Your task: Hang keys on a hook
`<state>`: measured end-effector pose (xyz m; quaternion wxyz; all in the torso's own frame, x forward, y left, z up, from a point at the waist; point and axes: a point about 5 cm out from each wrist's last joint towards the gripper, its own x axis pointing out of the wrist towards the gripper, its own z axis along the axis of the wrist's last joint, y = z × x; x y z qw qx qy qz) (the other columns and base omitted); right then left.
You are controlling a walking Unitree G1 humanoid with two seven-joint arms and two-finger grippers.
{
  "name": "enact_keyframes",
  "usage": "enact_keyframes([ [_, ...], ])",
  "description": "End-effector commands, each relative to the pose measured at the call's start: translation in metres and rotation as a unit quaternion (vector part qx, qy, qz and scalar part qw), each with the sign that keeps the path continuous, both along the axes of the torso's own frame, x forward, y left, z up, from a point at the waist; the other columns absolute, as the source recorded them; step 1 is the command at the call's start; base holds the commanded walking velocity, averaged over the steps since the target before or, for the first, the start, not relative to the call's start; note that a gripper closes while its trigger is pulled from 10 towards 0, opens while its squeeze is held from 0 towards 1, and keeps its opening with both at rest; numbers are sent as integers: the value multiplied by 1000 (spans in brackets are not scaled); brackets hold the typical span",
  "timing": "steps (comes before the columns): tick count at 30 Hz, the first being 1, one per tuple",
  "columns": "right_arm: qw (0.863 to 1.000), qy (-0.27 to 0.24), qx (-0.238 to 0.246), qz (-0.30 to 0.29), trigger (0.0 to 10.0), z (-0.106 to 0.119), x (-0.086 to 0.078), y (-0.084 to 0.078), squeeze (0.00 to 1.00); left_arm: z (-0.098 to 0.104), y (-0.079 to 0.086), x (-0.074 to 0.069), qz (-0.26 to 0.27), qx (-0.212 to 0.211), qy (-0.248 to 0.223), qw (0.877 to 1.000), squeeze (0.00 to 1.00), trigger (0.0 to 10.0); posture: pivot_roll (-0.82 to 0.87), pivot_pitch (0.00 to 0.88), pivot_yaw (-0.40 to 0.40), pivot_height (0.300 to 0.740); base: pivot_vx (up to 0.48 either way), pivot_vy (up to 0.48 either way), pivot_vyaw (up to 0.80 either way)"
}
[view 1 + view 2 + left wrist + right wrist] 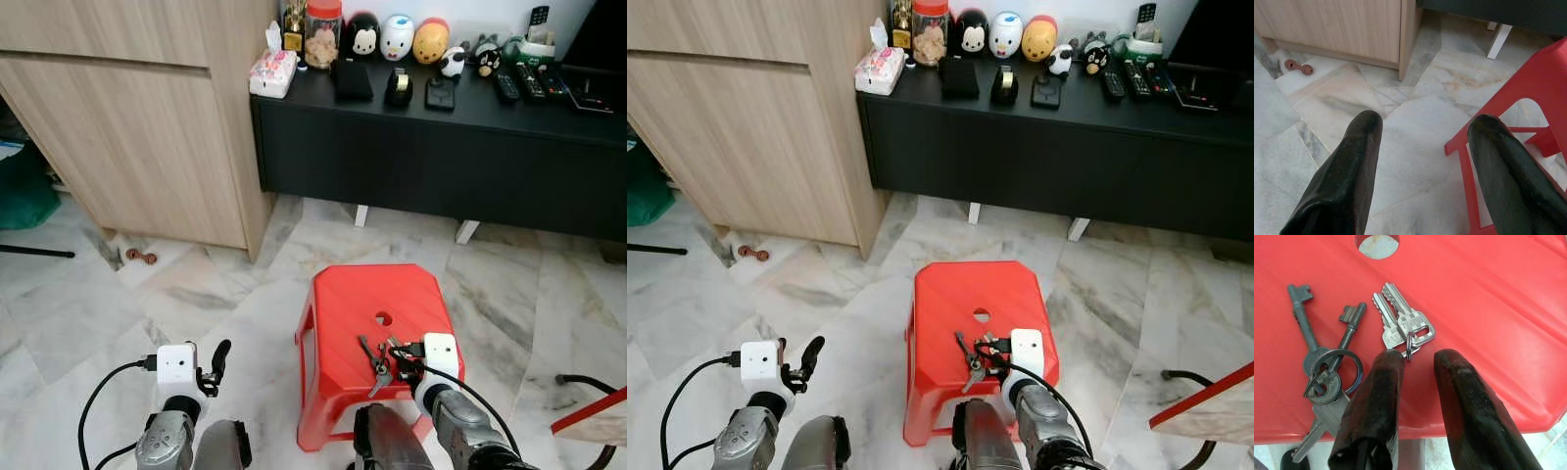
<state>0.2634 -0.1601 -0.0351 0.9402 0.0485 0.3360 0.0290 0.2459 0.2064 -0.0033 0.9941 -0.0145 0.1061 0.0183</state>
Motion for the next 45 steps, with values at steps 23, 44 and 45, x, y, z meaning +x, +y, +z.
enact_keyframes([
  [23, 1000, -22, 1, -7, 0, 4, 4, -2, 0, -1, 0, -4, 2, -3, 4, 1000, 0, 10000, -11, 164, -67, 615, 0, 0, 0],
  [44, 999, -30, 2, -12, 0, 4, 3, -1, 0, -3, 0, -5, -1, 2, 17, 1000, 0, 10000, -10, 157, -61, 615, 0, 0, 0],
  [45, 999, -47, -1, -22, 0, 8, 6, -3, 0, -4, 0, -5, -2, 3, 19, 1000, 0, 10000, -9, 155, -61, 615, 0, 0, 0],
])
